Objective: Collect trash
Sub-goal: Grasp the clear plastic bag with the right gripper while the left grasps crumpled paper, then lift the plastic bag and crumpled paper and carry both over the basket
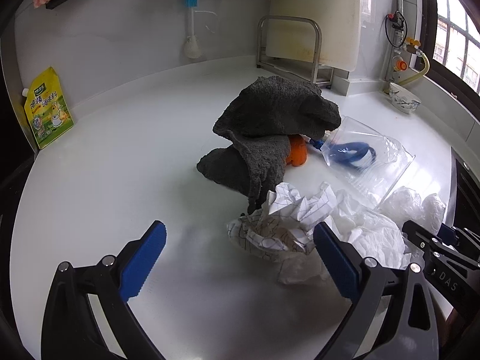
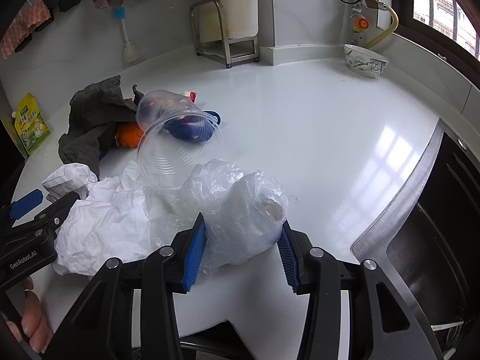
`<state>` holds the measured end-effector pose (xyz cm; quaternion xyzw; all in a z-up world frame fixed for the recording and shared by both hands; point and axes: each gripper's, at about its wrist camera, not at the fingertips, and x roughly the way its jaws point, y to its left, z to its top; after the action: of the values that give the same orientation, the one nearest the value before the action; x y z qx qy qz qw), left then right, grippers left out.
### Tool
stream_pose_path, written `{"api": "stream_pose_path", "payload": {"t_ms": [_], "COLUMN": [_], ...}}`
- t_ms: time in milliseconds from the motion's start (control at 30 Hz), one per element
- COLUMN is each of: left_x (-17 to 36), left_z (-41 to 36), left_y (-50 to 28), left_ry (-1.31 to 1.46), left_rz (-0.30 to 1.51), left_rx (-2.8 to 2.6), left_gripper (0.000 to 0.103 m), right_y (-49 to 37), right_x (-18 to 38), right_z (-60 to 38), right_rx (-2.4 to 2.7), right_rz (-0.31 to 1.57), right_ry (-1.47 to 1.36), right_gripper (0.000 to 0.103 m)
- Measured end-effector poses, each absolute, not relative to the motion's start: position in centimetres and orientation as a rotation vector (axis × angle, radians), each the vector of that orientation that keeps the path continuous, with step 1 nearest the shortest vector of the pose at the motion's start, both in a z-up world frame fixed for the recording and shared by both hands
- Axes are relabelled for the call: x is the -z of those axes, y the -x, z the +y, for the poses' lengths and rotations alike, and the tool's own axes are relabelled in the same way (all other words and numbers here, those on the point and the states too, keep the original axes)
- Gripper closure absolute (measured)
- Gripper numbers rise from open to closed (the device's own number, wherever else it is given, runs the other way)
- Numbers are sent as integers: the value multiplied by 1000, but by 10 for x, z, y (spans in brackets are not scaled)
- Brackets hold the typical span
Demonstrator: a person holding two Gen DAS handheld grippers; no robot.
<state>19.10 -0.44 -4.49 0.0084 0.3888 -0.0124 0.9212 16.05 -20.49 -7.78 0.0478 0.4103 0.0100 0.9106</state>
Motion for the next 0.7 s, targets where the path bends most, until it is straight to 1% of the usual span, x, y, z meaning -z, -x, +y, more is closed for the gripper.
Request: {"api": "stream_pose_path", "payload": {"t_ms": [67,133,167,200,233,267,300,333,367,700], "left_x": [43,41,41,42,43,44,45,45,44,33], "left_z": [-5,-5,-6,-6,-6,-5,-3,0,1,15], "left_y": [-192,-192,-192,-192,-193,-193,-193,-192,-191,-170], "left_ry": [-10,-6,-5,-4,-3,5,20,32,36,24], "left_rz": [788,780,779,785,794,801,803,800,799,779], "left_rx": [35,41,49,56,61,68,74,74,72,41], "left_gripper": [7,14,23,34,41,56,59,59,68,69], "right_y": [-160,-160,-158,-157,-155,-154,-152,-151,-149,-128], "right_x": [78,78,77,77,76,75,74,72,71,59], "right_z": [-206,-206,-206,-207,-207,-208,-209,-210,-211,-212], "right_rx": [-25,-28,-28,-26,-23,-18,-12,-9,-9,0], "right_rz": [843,838,834,829,825,820,815,809,805,772], "right_ry": [-106,-113,-115,-116,-117,-119,-122,-127,-132,-141], "right_gripper": [61,63,63,64,65,65,66,66,66,67]}}
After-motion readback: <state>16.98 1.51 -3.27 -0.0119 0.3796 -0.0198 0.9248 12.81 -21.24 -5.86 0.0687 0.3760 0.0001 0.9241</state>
